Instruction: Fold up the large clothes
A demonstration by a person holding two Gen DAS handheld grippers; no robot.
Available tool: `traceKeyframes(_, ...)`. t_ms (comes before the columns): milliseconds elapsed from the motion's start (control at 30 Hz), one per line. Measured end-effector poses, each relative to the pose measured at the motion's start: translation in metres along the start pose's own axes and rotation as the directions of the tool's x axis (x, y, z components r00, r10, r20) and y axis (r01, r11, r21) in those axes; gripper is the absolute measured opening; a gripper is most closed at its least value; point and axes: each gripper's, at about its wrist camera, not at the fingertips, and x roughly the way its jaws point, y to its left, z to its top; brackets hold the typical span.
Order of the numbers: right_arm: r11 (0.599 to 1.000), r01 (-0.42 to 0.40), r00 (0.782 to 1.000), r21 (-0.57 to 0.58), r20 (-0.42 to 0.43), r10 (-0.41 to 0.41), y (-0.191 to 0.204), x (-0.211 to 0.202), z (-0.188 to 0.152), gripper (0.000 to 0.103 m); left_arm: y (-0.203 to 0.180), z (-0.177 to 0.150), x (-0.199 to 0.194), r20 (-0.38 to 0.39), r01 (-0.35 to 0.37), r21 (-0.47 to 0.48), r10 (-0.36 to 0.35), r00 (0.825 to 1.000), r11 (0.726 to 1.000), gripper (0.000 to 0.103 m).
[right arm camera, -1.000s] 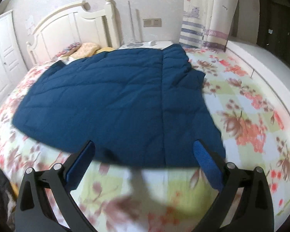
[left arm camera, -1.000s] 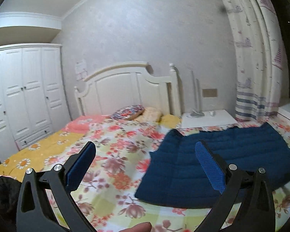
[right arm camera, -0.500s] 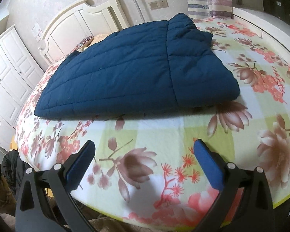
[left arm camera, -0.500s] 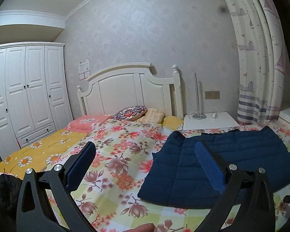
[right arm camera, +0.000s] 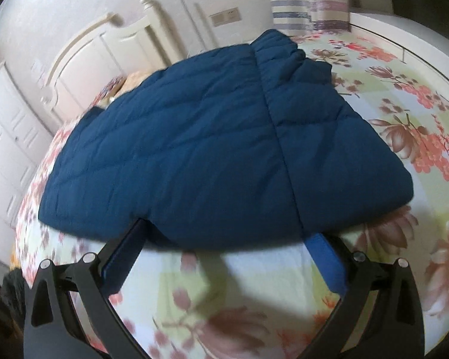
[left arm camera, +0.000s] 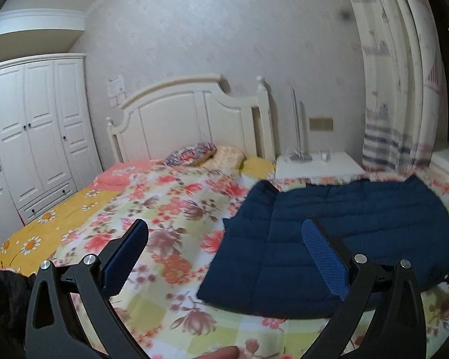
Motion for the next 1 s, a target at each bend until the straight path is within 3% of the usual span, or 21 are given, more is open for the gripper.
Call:
traceKeyframes(67, 0.998, -0.04, 0.999, 0.057, 0.013, 0.039, -0.006, 0.001, 0.005, 0.101, -0.02, 0.004, 0.03, -0.054, 0.073, 0.033, -0.071, 0.996, 0.997, 0.099)
traceKeyframes(133, 0.986, -0.091, 0.996, 0.14, 0.034, 0.087, -0.017, 0.0, 0.008, 0.101, -0.049, 0.012, 0.069, -0.141, 0.185, 0.084, -0.172, 0.975, 0.979, 0.099)
traceKeyframes(200, 0.972, -0.128, 0.992, 0.199, 0.027, 0.125, -0.024, -0.001, 0.011, 0.101, -0.083, 0.024, 0.122, -0.275, 0.325, 0.104, -0.287, 0.918, 0.94, 0.099)
traceKeyframes(233, 0.968, -0.138, 0.99, 0.212, 0.022, 0.137, -0.025, -0.001, 0.011, 0.101, -0.092, 0.028, 0.14, -0.307, 0.35, 0.097, -0.306, 0.901, 0.932, 0.099)
traceKeyframes(300, 0.958, -0.167, 0.986, 0.235, 0.014, 0.168, -0.028, -0.004, 0.009, 0.101, -0.105, 0.039, 0.185, -0.349, 0.349, 0.095, -0.297, 0.889, 0.932, 0.099)
traceKeyframes(433, 0.955, -0.184, 0.982, 0.232, 0.002, 0.189, -0.027, -0.008, 0.003, 0.101, -0.119, 0.045, 0.251, -0.374, 0.312, 0.096, -0.256, 0.891, 0.945, 0.099)
traceKeyframes(500, 0.947, -0.214, 0.977, 0.241, 0.034, 0.212, -0.029, -0.006, 0.002, 0.101, -0.122, 0.032, 0.279, -0.434, 0.337, 0.051, -0.283, 0.855, 0.94, 0.099)
traceKeyframes(533, 0.939, -0.233, 0.973, 0.252, 0.053, 0.227, -0.032, -0.005, 0.003, 0.101, -0.122, 0.021, 0.292, -0.471, 0.361, -0.001, -0.319, 0.822, 0.933, 0.099)
traceKeyframes(767, 0.929, -0.182, 0.973, 0.323, 0.195, 0.123, -0.025, 0.027, 0.042, 0.101, -0.121, 0.016, 0.299, -0.473, 0.373, -0.02, -0.337, 0.814, 0.928, 0.099)
traceKeyframes(867, 0.923, -0.177, 0.967, 0.342, 0.237, 0.097, -0.022, 0.043, 0.059, 0.101, -0.123, 0.015, 0.299, -0.481, 0.353, -0.007, -0.312, 0.819, 0.936, 0.099)
traceKeyframes(933, 0.888, -0.263, 0.95, 0.378, 0.263, 0.169, -0.035, 0.046, 0.062, 0.083, -0.122, 0.016, 0.3, -0.484, 0.334, -0.008, -0.296, 0.824, 0.943, 0.099)
traceKeyframes(967, 0.866, -0.289, 0.944, 0.407, 0.27, 0.188, -0.045, 0.046, 0.06, 0.054, -0.122, 0.016, 0.3, -0.484, 0.327, -0.007, -0.29, 0.826, 0.945, 0.099)
traceKeyframes(1000, 0.841, -0.34, 0.93, 0.421, 0.283, 0.234, -0.054, 0.045, 0.055, 0.044, -0.122, 0.016, 0.298, -0.481, 0.325, -0.004, -0.287, 0.829, 0.946, 0.099)
